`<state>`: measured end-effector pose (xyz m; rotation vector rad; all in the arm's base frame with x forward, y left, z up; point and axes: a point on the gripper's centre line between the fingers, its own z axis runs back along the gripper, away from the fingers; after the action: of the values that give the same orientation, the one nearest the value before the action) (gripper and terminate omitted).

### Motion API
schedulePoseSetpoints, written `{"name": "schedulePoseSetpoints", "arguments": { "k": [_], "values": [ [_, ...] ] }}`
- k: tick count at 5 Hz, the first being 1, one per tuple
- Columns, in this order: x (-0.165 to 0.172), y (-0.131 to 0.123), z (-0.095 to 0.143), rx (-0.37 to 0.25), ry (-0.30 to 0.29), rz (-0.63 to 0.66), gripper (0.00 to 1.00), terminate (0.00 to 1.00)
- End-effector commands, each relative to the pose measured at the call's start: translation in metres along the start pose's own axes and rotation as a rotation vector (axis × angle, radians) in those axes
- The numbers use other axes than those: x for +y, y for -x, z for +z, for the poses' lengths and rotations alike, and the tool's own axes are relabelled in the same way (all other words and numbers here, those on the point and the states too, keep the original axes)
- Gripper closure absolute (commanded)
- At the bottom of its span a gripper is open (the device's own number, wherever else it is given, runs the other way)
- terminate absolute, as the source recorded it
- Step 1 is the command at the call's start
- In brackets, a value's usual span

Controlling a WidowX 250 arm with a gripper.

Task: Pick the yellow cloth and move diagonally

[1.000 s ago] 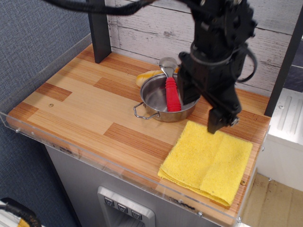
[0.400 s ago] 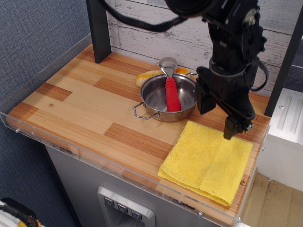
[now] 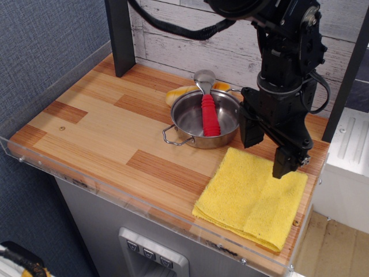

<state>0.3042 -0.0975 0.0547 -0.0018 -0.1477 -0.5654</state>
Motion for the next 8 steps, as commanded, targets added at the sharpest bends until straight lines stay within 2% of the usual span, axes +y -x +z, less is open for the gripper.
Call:
{"name": "schedulePoseSetpoints", "arguments": {
  "k": [1,2,3,4,5,6,7,8],
  "values": [
    [-0.007,0.016,0.039,-0.061,-0.014,0.011,0.00,0.00],
    [-0.009,0.025,0.017,0.026,0.032,0.007,0.00,0.00],
    [-0.008,0.029,0.008,0.052,0.039,0.013,0.00,0.00],
    [-0.005,0.025,-0.012,0.086,0.023,0.014,0.00,0.00],
    [-0.004,0.018,-0.022,0.067,0.025,0.003,0.00,0.00],
    [-0.004,0.009,-0.034,0.086,0.012,0.003,0.00,0.00],
    [-0.002,0.011,-0.032,0.090,-0.021,0.042,0.00,0.00],
    [0.003,0.013,-0.030,0.068,-0.047,0.103,0.00,0.00]
  ]
}}
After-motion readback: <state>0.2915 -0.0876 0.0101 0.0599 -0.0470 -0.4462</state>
